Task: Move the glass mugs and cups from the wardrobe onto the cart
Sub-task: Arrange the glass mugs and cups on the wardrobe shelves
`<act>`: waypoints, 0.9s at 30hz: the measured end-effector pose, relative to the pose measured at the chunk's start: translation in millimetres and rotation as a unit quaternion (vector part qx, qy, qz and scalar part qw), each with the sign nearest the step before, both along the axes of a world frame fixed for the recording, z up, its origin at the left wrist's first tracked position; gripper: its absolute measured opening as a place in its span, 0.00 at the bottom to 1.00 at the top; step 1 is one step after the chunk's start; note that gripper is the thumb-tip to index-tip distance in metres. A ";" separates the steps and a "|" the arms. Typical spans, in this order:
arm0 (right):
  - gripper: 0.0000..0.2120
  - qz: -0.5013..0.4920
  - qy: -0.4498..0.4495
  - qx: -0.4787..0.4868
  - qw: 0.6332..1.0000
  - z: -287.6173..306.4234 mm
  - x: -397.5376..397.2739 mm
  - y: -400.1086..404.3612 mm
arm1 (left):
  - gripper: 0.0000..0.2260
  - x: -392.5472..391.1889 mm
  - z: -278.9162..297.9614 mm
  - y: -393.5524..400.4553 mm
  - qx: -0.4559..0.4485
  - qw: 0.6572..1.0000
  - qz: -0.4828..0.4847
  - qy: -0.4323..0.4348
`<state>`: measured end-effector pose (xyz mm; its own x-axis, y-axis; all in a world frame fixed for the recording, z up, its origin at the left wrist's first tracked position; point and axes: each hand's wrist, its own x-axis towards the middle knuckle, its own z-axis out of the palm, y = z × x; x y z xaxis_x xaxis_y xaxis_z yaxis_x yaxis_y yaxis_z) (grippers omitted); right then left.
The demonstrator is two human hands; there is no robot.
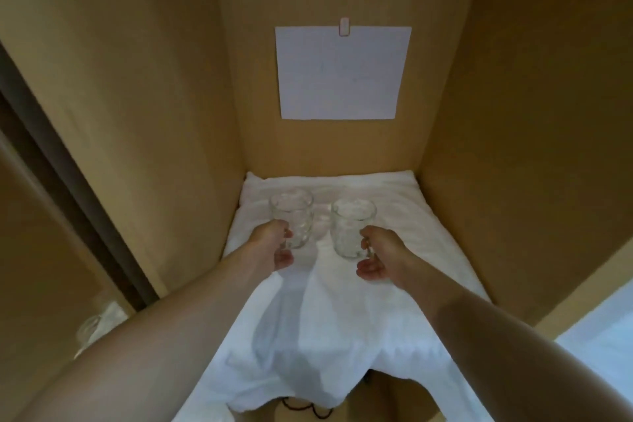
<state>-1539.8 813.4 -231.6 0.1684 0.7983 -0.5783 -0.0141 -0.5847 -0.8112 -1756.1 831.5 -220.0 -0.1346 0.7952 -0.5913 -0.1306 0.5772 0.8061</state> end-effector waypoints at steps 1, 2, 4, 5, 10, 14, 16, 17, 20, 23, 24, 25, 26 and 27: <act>0.13 0.009 0.001 -0.002 1.000 -4.2 0.8 7.6 | 0.12 0.3 -3.9 1.5 -0.002 1.000 0.012 -0.008; 0.13 0.016 0.001 -0.003 1.000 -8.5 1.1 14.7 | 0.12 0.5 -8.4 3.0 -0.002 1.000 0.025 -0.014; 0.14 0.028 0.005 -0.005 1.000 -17.4 -0.5 26.1 | 0.12 0.4 -17.5 4.0 -0.002 0.998 0.049 -0.026; 0.14 0.035 0.008 -0.005 0.999 -21.9 -1.8 30.1 | 0.11 0.3 -21.9 3.7 -0.001 0.998 0.059 -0.031; 0.16 0.065 0.024 -0.001 0.998 -34.3 -4.2 44.9 | 0.10 1.3 -30.2 4.7 -0.001 0.996 0.069 -0.052; 0.17 0.118 0.028 -0.004 0.993 -33.4 2.8 51.2 | 0.09 5.0 -23.2 10.0 -0.011 0.999 0.030 -0.043; 0.20 0.146 0.040 -0.010 0.988 -35.0 13.2 52.3 | 0.11 5.0 -24.2 11.1 -0.020 1.000 -0.001 -0.025; 0.22 0.149 0.059 -0.011 0.987 -36.7 19.9 53.3 | 0.11 3.9 -25.9 11.0 -0.025 0.999 -0.015 -0.017; 0.20 0.104 0.076 0.002 0.992 -42.8 36.3 59.8 | 0.12 -4.6 -30.8 11.0 -0.052 0.998 -0.012 0.032; 0.12 0.080 0.008 0.048 0.996 -49.3 41.5 68.9 | 0.09 -12.7 -35.8 17.6 -0.054 0.991 0.015 0.121; 0.14 0.085 -0.001 0.060 0.995 -51.0 40.8 72.0 | 0.08 -14.5 -37.0 21.1 -0.045 0.986 0.026 0.157; 0.18 0.092 -0.002 0.065 0.994 -51.7 39.2 74.7 | 0.08 -15.0 -39.3 25.6 -0.027 0.982 0.036 0.185; 0.23 0.102 -0.002 0.067 0.993 -51.5 37.2 76.7 | 0.11 -15.2 -42.3 30.3 0.000 0.979 0.039 0.198; 0.27 0.112 -0.003 0.070 0.991 -50.4 34.6 78.0 | 0.16 -14.7 -45.6 35.3 0.029 0.980 0.034 0.193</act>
<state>-1505.2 891.4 -281.9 -0.0191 0.8879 -0.4596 0.1092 -0.4550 -0.8837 -1770.8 866.8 -265.7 -0.3934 0.8077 -0.4391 0.1542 0.5288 0.8346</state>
